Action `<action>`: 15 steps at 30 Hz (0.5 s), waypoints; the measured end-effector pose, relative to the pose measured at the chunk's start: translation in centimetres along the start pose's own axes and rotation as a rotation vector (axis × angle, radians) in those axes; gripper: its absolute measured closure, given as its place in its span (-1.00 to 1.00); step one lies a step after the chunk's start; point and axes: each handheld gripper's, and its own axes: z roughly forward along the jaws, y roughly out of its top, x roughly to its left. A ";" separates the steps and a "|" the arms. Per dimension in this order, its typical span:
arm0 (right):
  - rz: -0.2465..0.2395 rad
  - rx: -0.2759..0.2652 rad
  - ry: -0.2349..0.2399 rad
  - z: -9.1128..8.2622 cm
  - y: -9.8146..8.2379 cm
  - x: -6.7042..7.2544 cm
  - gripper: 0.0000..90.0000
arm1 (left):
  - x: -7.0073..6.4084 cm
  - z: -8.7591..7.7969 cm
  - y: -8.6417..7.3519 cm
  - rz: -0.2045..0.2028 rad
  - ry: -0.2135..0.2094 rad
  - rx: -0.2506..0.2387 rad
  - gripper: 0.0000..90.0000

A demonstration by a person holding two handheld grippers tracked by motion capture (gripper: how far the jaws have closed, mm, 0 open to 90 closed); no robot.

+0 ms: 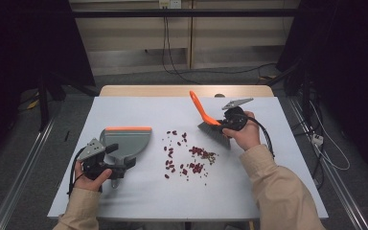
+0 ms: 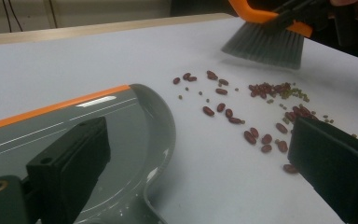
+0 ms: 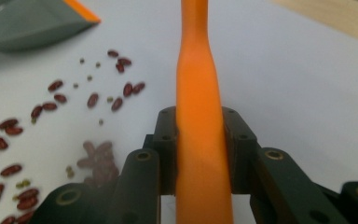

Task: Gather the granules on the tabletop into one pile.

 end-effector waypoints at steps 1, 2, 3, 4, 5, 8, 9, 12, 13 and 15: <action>-0.023 -0.024 0.001 0.2 0.4 -0.1 0.59 | 0.0 0.0 0.0 0.000 0.000 0.000 -0.88; -0.031 -0.037 0.000 0.5 0.8 0.0 0.59 | 0.0 0.1 0.0 0.001 0.000 0.000 -0.88; -0.045 -0.047 -0.005 0.8 1.2 0.0 0.59 | 0.1 0.1 0.0 0.000 -0.003 -0.002 -0.88; -0.066 -0.060 -0.001 1.3 1.6 0.1 0.59 | 0.1 0.1 0.0 0.000 -0.004 -0.001 -0.88; -0.103 -0.068 0.007 1.8 2.0 0.2 0.59 | 0.1 0.1 0.0 0.001 -0.004 -0.001 -0.88; -0.152 -0.059 0.009 3.6 3.2 0.9 0.59 | 0.1 0.0 0.0 -0.001 -0.003 -0.001 -0.88; -0.177 -0.064 0.012 4.3 3.6 1.1 0.59 | 0.2 -0.1 0.0 -0.003 -0.002 -0.002 -0.88; -0.210 -0.076 0.050 6.1 4.4 1.8 0.59 | 0.2 -0.2 0.0 -0.006 -0.002 -0.009 -0.88; -0.224 -0.076 0.057 6.7 4.6 2.0 0.58 | 0.2 -0.2 0.0 -0.007 -0.004 -0.012 -0.88; -0.274 -0.060 0.053 7.8 5.0 2.4 0.59 | 0.3 -0.3 0.0 -0.008 -0.002 -0.010 -0.88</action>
